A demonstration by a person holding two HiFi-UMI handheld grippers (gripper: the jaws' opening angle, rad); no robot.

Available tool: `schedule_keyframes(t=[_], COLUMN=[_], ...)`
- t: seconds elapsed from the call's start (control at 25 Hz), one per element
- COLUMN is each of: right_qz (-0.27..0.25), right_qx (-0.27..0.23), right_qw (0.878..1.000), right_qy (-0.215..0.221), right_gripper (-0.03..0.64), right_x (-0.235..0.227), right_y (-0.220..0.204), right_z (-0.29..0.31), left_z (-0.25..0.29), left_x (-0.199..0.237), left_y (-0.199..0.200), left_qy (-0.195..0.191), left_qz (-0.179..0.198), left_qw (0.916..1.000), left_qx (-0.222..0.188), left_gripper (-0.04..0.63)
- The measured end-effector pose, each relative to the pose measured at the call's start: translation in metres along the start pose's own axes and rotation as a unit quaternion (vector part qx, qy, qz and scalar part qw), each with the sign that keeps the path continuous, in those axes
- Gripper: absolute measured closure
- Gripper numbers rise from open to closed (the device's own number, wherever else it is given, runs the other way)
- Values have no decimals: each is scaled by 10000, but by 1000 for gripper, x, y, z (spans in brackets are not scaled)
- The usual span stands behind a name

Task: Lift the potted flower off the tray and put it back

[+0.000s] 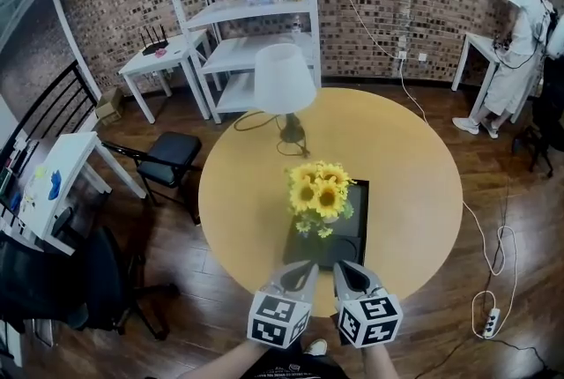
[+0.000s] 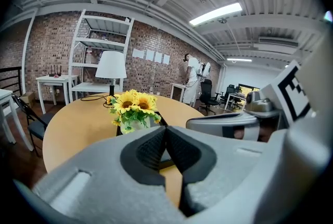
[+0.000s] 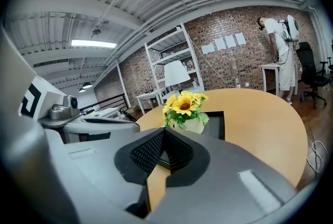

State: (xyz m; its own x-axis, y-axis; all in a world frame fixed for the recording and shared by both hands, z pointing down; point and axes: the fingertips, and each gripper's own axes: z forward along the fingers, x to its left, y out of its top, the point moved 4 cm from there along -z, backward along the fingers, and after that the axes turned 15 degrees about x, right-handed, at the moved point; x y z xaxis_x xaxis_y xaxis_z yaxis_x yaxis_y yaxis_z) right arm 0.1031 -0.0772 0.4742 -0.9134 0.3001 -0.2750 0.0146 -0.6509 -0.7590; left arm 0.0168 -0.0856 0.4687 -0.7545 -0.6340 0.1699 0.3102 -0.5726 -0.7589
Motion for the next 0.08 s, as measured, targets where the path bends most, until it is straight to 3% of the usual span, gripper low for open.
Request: schedule_keyframes(t=[0.08], right_qz=[1], right_qx=[-29], right_qw=[10000], right_qy=[1], right_gripper=[615], right_x=[0], right_y=[2], right_z=[-1], left_z=[0], left_x=[-1], left_y=[-1], left_qy=[-20], left_qz=[15], left_qw=[10000], left_qx=[20], left_gripper=[595])
